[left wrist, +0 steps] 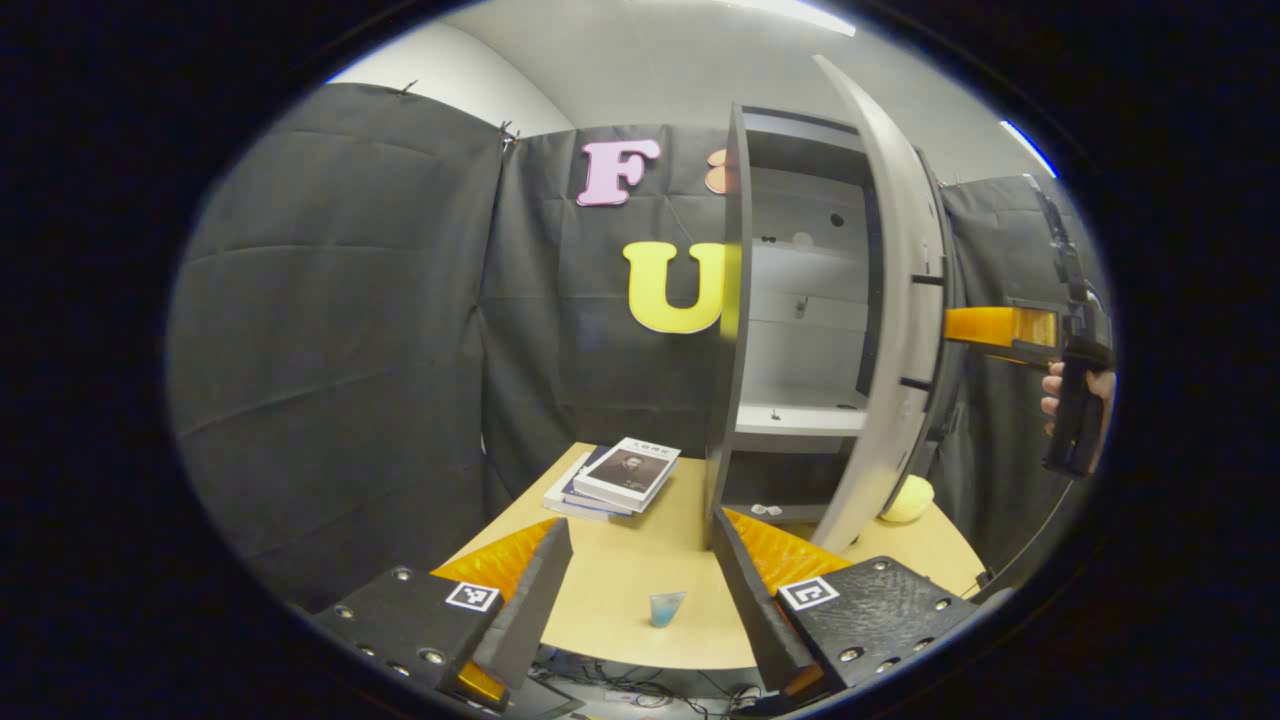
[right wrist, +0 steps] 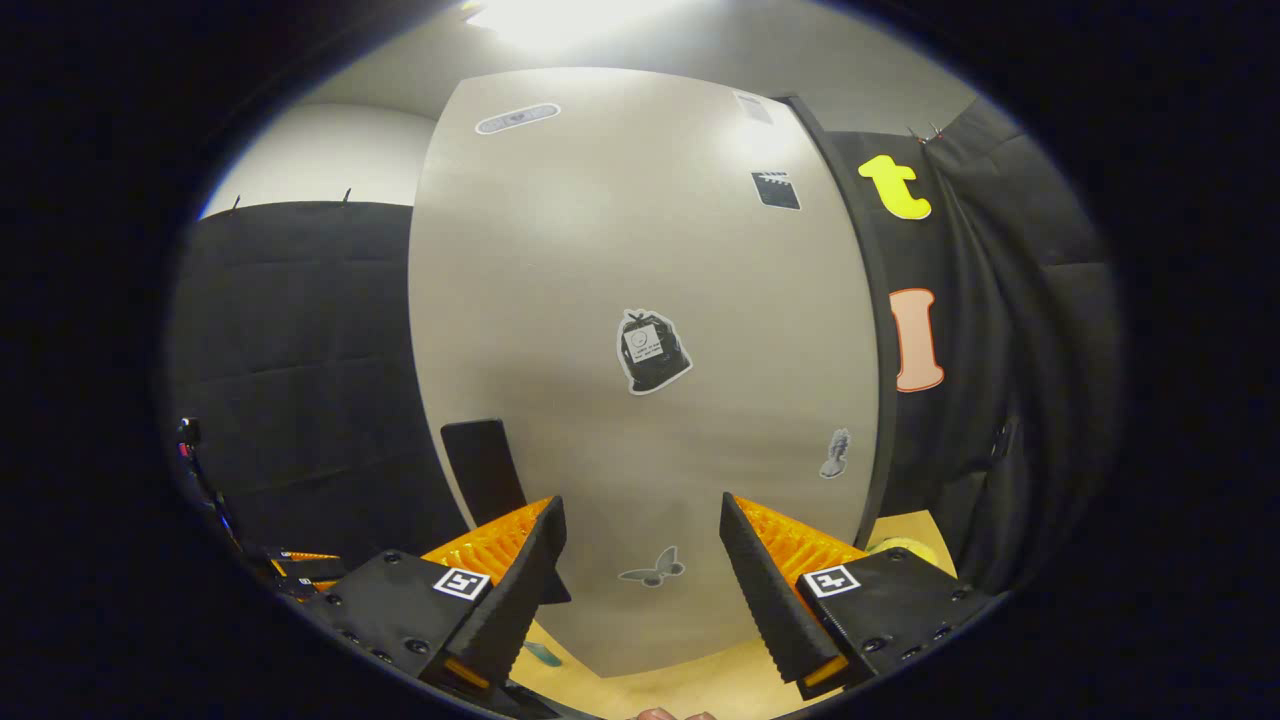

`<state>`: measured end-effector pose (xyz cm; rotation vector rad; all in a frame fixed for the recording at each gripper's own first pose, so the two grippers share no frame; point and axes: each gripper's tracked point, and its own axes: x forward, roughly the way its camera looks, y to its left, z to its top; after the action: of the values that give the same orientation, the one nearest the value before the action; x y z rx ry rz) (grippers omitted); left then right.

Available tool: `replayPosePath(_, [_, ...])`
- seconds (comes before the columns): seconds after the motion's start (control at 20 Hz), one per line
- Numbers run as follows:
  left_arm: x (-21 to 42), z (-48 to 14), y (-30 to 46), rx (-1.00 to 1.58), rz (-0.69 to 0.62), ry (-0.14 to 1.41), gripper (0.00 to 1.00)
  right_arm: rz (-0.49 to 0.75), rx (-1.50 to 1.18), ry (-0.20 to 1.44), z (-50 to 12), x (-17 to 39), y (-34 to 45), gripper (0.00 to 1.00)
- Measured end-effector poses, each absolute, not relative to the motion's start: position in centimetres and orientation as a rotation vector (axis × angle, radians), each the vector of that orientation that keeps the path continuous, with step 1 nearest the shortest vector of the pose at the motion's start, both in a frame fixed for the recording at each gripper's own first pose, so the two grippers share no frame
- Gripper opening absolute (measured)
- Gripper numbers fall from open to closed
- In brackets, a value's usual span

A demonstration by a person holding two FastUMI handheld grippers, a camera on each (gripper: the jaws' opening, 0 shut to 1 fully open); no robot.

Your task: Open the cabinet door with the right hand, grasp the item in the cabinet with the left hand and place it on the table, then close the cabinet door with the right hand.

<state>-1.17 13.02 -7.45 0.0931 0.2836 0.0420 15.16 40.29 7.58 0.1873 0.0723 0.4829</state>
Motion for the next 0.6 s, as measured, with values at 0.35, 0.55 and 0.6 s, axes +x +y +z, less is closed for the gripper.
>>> replayPosePath(0.35, [1.6, -6.8, 11.7, 0.087, -0.010, 0.267, 0.86, 0.429, 0.181, 0.061, 8.2, 15.5, 39.6, 0.98])
replayPosePath(0.55, [3.9, -5.8, 8.9, 0.110, -0.086, 0.237, 0.86, 0.338, 0.164, 0.054, 8.3, 15.5, 35.3, 0.98])
replayPosePath(0.6, [4.2, -5.5, 8.1, 0.112, -0.100, 0.229, 0.86, 0.313, 0.157, 0.049, 8.3, 15.4, 34.0, 0.98])
